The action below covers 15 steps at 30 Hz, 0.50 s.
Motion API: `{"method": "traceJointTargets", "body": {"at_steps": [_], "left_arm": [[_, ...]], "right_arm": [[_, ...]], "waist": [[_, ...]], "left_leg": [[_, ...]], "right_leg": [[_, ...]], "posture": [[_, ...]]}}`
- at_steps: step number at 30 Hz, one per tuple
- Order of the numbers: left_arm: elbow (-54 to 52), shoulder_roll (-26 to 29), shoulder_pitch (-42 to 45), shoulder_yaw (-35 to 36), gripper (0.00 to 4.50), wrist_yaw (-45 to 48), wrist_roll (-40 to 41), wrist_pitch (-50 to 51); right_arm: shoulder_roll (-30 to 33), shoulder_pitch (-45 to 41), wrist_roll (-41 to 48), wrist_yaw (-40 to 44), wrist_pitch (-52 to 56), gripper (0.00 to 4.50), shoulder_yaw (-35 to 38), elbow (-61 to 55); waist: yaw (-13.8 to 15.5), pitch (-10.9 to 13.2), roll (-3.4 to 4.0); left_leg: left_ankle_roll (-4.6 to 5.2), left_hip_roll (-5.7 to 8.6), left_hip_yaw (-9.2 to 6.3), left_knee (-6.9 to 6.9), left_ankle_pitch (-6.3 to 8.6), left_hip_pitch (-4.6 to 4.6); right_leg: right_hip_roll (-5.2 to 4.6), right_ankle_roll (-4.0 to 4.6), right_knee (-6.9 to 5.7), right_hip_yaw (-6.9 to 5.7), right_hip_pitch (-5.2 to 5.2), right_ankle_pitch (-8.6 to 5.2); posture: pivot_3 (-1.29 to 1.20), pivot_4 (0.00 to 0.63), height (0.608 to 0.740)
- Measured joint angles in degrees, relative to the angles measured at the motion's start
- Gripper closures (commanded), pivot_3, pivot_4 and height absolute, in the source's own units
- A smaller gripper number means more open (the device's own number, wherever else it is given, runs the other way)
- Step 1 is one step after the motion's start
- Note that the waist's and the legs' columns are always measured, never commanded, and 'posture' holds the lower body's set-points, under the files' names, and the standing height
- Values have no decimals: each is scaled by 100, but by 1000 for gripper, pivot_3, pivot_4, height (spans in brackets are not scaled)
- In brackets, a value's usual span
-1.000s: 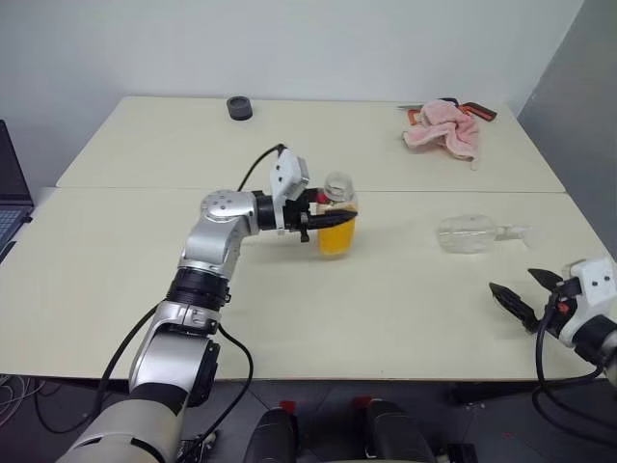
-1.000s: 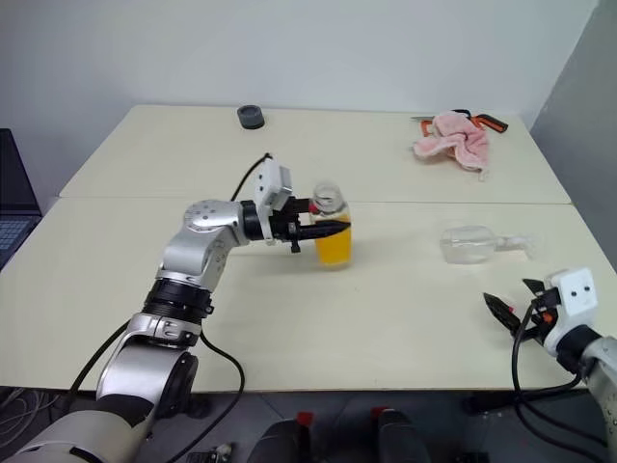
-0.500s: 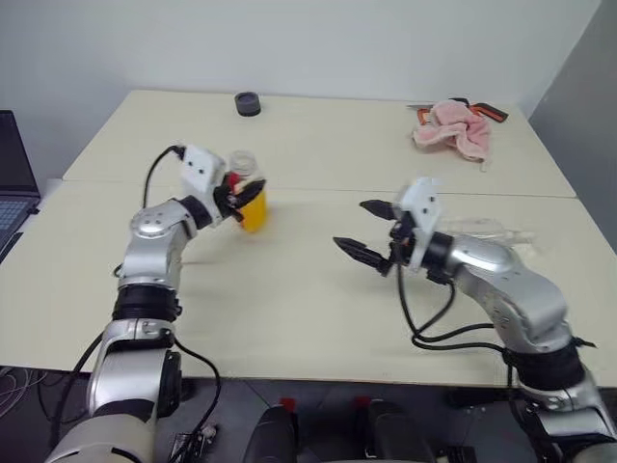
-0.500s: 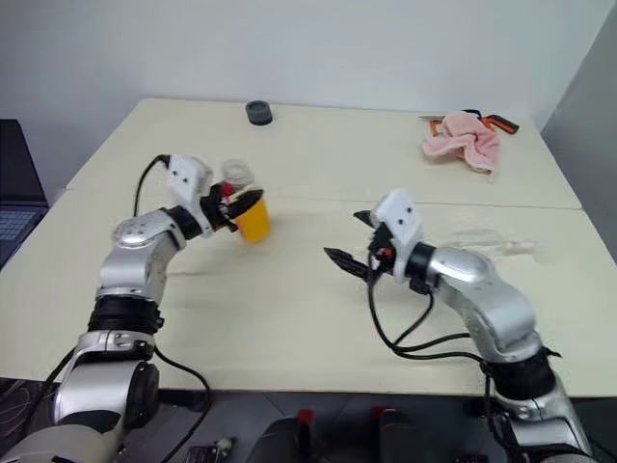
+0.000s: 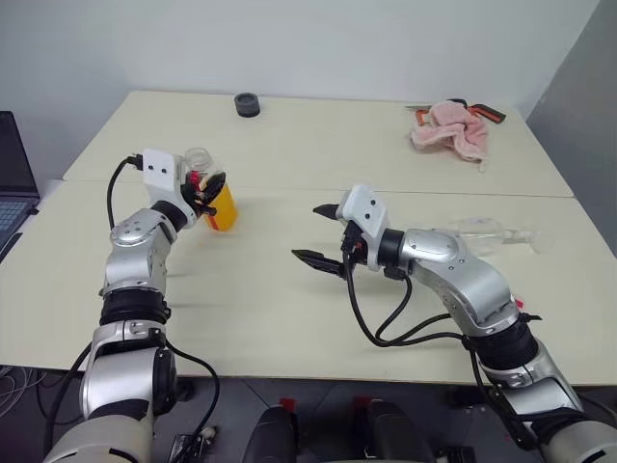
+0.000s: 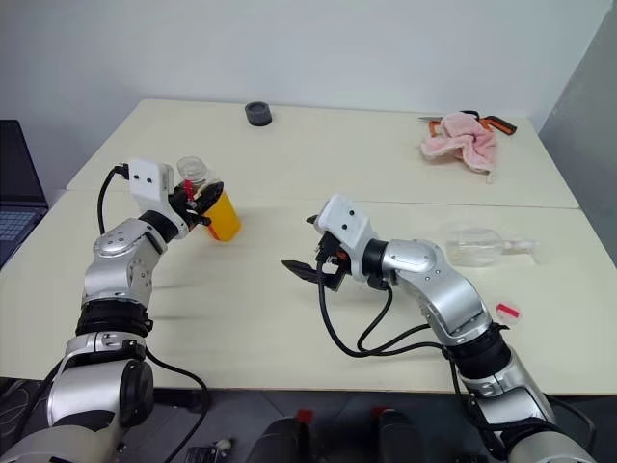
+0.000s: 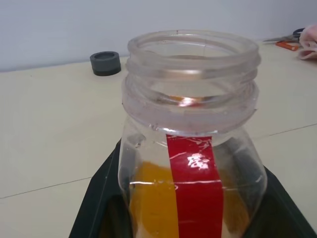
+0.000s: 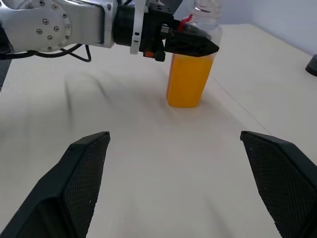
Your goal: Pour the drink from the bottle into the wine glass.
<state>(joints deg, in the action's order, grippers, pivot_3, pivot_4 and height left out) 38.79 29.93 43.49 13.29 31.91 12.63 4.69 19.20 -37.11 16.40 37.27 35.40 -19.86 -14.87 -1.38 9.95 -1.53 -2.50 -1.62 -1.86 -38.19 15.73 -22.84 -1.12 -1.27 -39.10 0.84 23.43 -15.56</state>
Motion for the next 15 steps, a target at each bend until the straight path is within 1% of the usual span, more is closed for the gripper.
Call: {"method": "traceJointTargets", "body": {"at_steps": [1, 3, 4, 9, 15], "left_arm": [[39, -1, 8, 3, 2757, -11, 0, -34], [159, -13, 41, 31, 2005, -33, 21, -112], [183, -20, 42, 50, 1747, -47, 28, -138], [408, -115, -37, 60, 88, -122, 27, -139], [399, -117, -62, 61, 37, -110, 25, -162]], "right_arm": [[-18, -4, -7, 1, 5, 0, -1, 0], [-49, -9, -61, -1, 30, 0, -2, 0], [-61, -10, -66, 0, 34, 0, -2, 0], [-164, -10, -121, -2, 124, 0, -2, -1], [-173, -10, -127, -4, 217, 0, 2, -18]], "waist": [[-4, 0, 0], [-8, -1, 0], [-12, -1, 0], [-25, -1, 0], [-25, -1, -1]], "left_leg": [[0, 0, 0, 0, 0, 1], [0, 0, 0, 0, 0, 3], [0, 0, 0, 0, 0, 3], [0, -1, -2, 0, 0, -2], [0, -1, 0, 1, 0, -2]], "right_leg": [[0, 0, 0, 0, 0, 0], [0, 0, -3, 0, -1, 0], [0, 0, -3, 0, -1, 0], [1, 1, 0, -2, 0, 0], [0, 1, 2, 0, 0, 0]], "posture": [[0, 150, 740], [0, 150, 740], [0, 150, 740], [0, 150, 740], [0, 150, 740]]}}
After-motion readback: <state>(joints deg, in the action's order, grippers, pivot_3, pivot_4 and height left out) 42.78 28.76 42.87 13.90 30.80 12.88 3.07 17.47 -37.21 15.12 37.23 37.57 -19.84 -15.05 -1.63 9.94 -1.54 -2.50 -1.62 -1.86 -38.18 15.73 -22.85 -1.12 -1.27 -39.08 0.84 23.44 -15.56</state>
